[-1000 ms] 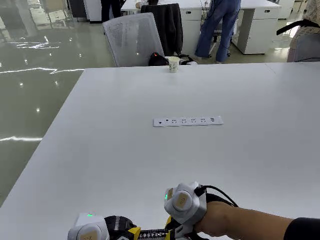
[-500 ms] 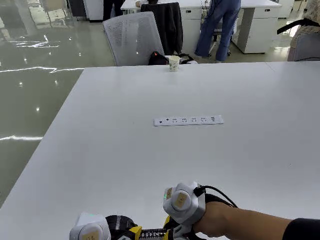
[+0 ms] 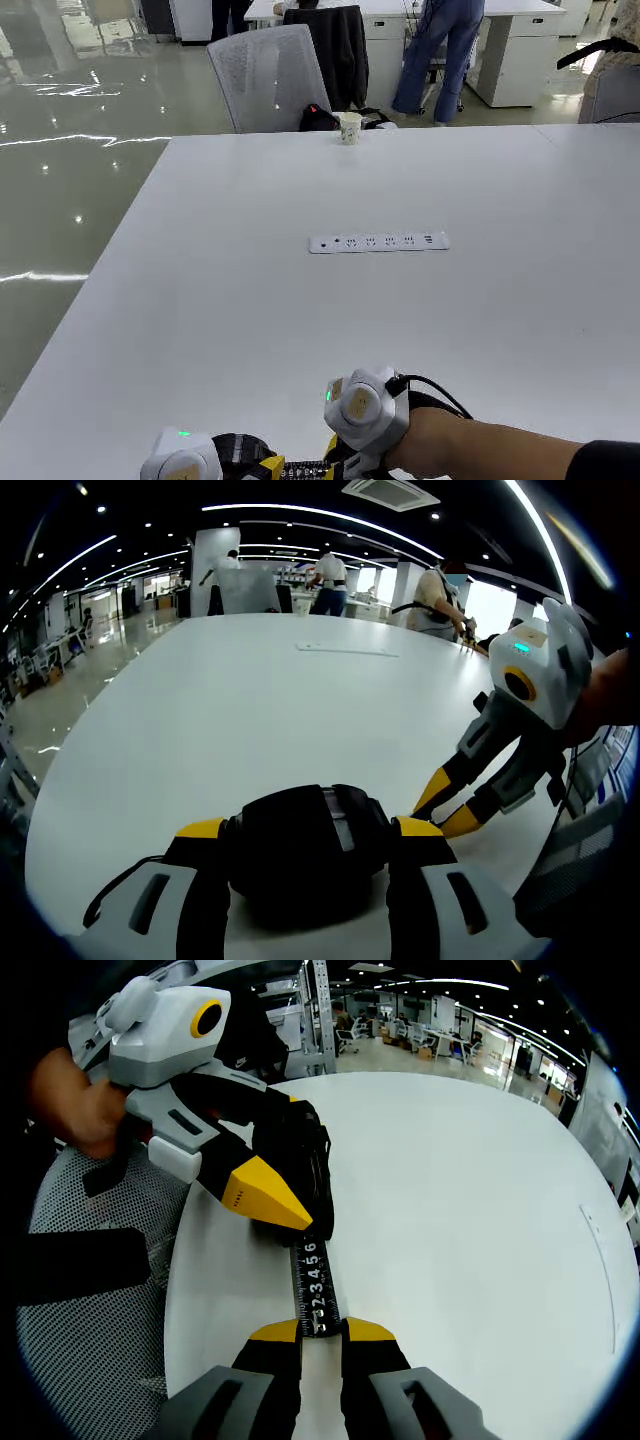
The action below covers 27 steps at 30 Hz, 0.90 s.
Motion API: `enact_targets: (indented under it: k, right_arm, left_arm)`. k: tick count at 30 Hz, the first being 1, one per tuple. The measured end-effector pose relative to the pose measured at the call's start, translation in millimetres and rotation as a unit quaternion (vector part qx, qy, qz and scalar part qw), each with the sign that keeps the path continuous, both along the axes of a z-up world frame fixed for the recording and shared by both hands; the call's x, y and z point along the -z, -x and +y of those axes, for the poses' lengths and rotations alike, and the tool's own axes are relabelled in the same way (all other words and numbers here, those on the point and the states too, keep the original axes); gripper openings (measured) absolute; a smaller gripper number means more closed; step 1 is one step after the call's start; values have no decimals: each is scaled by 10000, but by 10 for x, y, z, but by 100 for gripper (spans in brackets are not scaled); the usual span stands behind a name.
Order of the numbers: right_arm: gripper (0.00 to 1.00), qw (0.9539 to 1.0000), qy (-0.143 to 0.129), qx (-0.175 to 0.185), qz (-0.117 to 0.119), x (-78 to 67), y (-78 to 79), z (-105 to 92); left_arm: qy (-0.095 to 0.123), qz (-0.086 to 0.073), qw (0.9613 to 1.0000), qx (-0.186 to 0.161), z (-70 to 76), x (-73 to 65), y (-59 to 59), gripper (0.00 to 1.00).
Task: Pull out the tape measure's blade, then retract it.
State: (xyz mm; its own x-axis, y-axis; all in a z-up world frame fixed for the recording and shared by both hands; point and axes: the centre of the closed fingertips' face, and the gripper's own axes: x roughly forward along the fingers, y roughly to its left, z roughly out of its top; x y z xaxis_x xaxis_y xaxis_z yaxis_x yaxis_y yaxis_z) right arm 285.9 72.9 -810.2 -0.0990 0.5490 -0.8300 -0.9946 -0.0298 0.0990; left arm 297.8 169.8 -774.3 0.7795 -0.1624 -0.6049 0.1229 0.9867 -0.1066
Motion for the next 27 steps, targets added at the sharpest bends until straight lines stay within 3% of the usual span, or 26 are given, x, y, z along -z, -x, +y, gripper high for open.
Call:
enact_targets:
  k: [22,27]
  right_arm:
    - [12,9998,-119,-129,-110,-6,21,78]
    - [12,9999,-145,-71,-32,-18,27,91]
  left_arm:
    - [7,8,10000,-13,6,8,1,59]
    - [10,-2,10000,-20,1,2,5,59]
